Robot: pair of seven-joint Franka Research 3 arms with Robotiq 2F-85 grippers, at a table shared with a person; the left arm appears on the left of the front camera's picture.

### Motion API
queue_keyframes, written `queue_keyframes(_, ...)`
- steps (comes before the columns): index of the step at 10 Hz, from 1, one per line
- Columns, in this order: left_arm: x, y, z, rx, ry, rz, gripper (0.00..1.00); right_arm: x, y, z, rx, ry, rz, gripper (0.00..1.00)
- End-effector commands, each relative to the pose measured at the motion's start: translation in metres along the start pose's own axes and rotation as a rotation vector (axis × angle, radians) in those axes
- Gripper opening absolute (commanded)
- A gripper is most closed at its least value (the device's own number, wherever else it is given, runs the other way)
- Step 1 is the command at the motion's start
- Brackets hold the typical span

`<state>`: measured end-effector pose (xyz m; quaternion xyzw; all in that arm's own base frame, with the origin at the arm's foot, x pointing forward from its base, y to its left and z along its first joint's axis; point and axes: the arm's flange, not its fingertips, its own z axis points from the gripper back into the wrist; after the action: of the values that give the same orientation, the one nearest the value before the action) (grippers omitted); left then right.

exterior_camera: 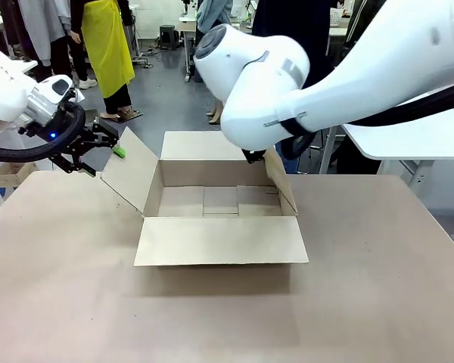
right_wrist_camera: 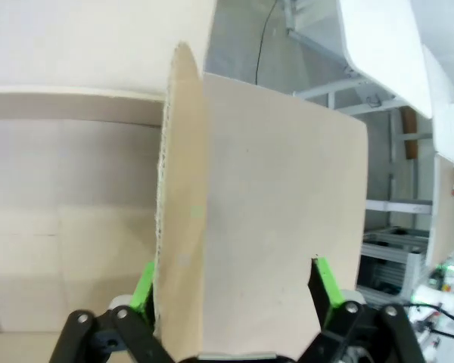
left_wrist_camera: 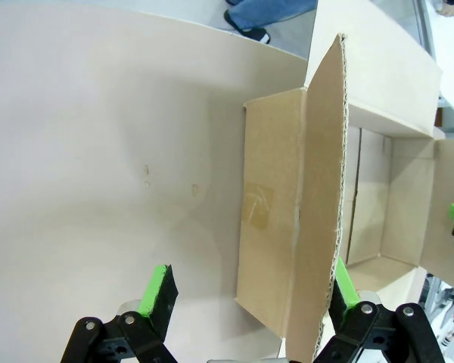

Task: Pack the gift set into the box.
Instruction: Place both hands on the side flaps of the Package Box and spread them outward.

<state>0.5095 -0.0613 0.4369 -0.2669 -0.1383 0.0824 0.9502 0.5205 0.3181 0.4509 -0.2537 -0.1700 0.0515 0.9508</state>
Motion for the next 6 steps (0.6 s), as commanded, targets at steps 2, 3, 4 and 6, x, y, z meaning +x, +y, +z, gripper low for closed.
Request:
queue_keyframes(2, -0.001, -0.001, 0.003, 0.011, 0.000, 0.008, 1.00, -0.027, -0.071, 0.001, 0.204, 0.008, -0.066, 1.00)
queue_keyframes(3, -0.001, -0.001, 0.003, 0.011, 0.000, 0.008, 1.00, -0.031, -0.101, -0.002, 0.267, 0.031, -0.078, 1.00)
queue_keyframes(4, -0.001, -0.001, 0.003, 0.011, 0.000, 0.008, 1.00, -0.033, -0.124, -0.007, 0.376, 0.070, -0.065, 1.00)
queue_keyframes(6, -0.001, -0.001, 0.003, 0.011, 0.000, 0.008, 1.00, -0.035, -0.155, -0.033, 0.532, 0.088, -0.098, 1.00)
